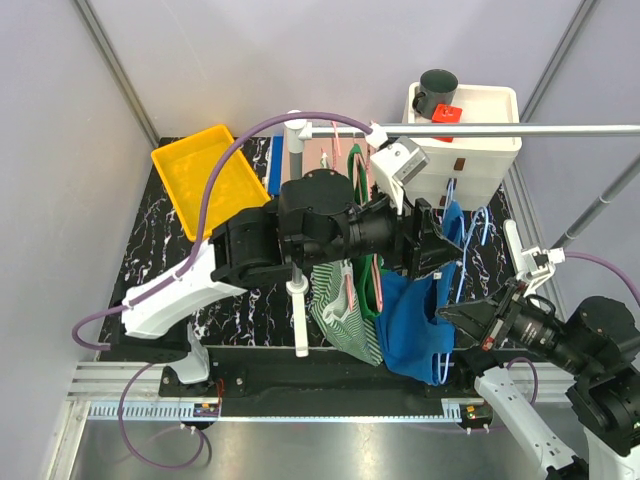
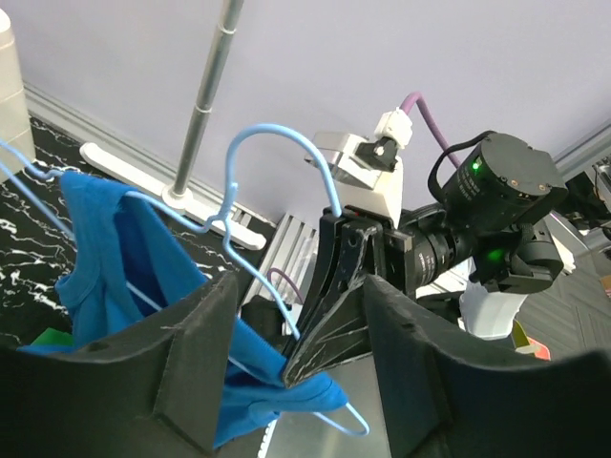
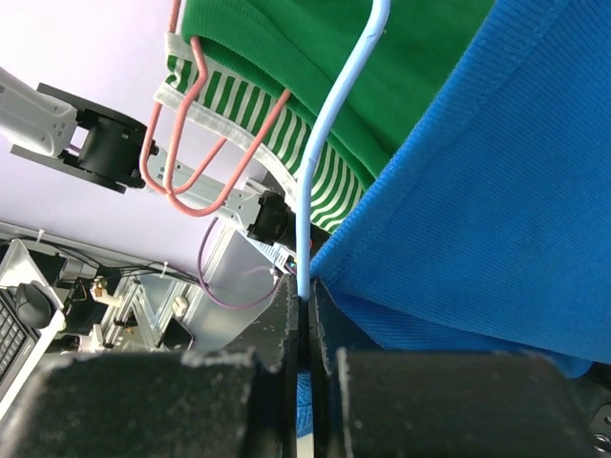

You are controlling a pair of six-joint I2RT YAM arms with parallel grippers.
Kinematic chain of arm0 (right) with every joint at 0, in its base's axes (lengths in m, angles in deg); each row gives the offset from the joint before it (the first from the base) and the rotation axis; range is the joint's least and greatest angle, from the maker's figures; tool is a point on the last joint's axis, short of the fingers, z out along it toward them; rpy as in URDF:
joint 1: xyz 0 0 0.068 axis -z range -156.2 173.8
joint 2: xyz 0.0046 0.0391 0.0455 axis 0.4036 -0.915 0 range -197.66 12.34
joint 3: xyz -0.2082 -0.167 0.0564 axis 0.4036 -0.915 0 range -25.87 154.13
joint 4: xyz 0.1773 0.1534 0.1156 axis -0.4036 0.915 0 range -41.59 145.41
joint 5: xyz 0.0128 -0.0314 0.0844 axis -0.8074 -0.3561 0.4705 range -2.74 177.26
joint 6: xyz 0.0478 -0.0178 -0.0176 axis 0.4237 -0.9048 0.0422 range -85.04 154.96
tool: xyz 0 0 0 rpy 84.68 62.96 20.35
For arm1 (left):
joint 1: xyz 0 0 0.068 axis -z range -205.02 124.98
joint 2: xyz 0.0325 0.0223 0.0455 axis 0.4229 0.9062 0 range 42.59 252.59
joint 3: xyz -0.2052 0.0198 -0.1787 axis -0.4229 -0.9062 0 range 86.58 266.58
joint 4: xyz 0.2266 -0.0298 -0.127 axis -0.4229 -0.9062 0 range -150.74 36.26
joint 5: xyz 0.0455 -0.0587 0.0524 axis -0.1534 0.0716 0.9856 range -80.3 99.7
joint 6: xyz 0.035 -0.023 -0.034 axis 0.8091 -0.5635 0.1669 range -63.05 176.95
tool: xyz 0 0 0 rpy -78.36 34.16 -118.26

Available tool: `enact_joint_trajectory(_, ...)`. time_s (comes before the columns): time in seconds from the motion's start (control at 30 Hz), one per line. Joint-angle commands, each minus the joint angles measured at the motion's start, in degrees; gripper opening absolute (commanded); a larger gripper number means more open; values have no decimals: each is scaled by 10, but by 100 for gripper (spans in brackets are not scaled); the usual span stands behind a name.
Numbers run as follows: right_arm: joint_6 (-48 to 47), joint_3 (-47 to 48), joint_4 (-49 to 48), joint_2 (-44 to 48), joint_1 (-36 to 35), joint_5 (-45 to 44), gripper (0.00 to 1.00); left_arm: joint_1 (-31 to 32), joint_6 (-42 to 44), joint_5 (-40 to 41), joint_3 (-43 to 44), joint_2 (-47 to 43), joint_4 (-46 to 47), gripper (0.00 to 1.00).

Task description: Remove the tank top from the hanger

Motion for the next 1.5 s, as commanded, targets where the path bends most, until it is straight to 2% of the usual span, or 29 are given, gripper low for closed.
enact_joint_trajectory(0.0,-16,-6,-58,-2,-2,-16,0,-1,9,-14,22,12,35,54)
enact_joint_trajectory(0.17,-14,0,-73,-19,-2,-18,0,-1,10,1,-28,1,39,51)
enact_joint_trajectory(0.33,-12,1,-96,-33,-3,-25,0,-9,-19,9,-42,10,43,52)
enact_joint_trajectory(0.47,-10,0,-109,-44,-2,-23,0,-30,-57,-27,-44,22,47,52)
enact_joint_trajectory(0.8,-24,-14,-142,-65,-3,5,0,-59,-125,-66,-87,27,56,32)
enact_joint_trajectory(1.0,-8,-39,-179,-66,-2,24,0,-61,-130,-77,-87,38,56,37)
enact_joint_trajectory(1.17,-7,-43,-183,-60,-2,33,0,-77,-134,-72,-85,46,56,36)
enact_joint_trajectory(1.27,-3,-50,-187,-56,-2,45,0,-78,-137,-86,-73,57,57,31)
enact_joint_trajectory(1.37,2,-52,-192,-57,-2,59,0,-78,-131,-80,-70,57,58,20)
enact_joint_trajectory(1.4,5,-51,-192,-56,-3,61,0,-79,-125,-75,-71,54,57,2)
enact_joint_trajectory(1.47,14,-51,-191,-53,-2,63,0,-80,-120,-71,-74,50,59,0)
